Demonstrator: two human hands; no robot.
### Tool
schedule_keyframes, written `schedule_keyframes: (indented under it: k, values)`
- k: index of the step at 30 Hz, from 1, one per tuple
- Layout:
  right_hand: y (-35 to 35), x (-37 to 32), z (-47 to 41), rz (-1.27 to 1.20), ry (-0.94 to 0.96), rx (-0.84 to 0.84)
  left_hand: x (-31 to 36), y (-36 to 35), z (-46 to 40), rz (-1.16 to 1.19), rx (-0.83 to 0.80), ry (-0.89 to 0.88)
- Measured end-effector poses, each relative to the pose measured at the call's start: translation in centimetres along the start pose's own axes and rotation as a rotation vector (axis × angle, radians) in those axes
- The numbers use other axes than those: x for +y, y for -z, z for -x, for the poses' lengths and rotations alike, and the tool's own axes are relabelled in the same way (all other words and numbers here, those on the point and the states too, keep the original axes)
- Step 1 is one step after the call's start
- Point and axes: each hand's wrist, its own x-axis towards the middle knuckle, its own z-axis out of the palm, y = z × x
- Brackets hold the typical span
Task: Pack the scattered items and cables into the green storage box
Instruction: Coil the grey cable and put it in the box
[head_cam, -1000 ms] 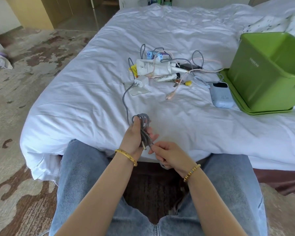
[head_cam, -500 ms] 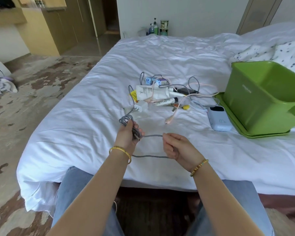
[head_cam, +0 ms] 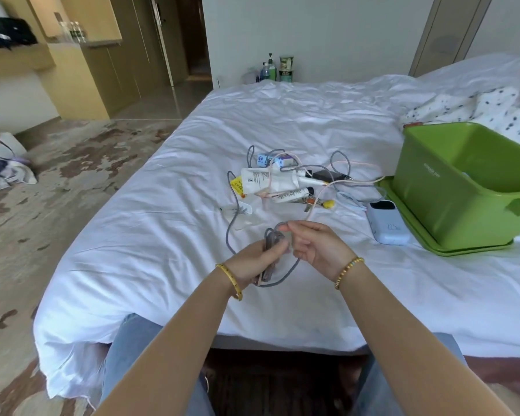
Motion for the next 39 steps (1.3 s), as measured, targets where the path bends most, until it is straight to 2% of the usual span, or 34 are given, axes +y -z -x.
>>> schedule_keyframes:
  k: [3,8,12,14,16,18,20,23,29,34,39]
  values:
    - [0.0,0.8,-0.1,0.004,-0.027,0.003,-0.2,-0.4,0.4,0.024,-0.006,0.021]
    - [-0.4,1.3,1.0,-0.034,0.006,0.01,-0.4,-1.1,2.2,0.316,-0.039,0.0]
    - [-1.1,4.0,3.6,-0.083,0.013,0.046,-1.7,-2.1,4.1,0.551,0.063,-0.058]
    - [-1.7,6.3,5.3,0.029,0.033,0.096,-2.8,-2.6,5.2,0.727,0.122,-0.055]
    - [-2.5,8.4,6.8,0.251,0.034,0.149,-3.7,-3.0,6.1,0.901,0.196,-0.036]
    - [-3.0,9.8,8.1,0.38,0.019,0.18,-4.2,-3.1,6.9,0.983,0.283,-0.029]
    - [-3.2,10.4,9.0,0.393,0.011,0.188,-4.4,-3.2,7.3,0.992,0.345,-0.041]
    - [-3.4,10.1,10.0,0.263,-0.052,0.16,-4.6,-3.4,7.5,0.982,0.433,-0.054]
    - [-3.4,9.3,10.4,0.336,-0.082,0.151,-5.1,-4.2,7.3,0.96,0.323,-0.039]
    - [-4.0,9.8,10.4,0.434,-0.108,0.077,-4.8,-4.5,6.7,0.928,0.329,-0.037]
    - [-3.7,10.3,10.1,0.461,-0.125,0.046,-4.8,-4.5,6.6,0.851,0.432,-0.007]
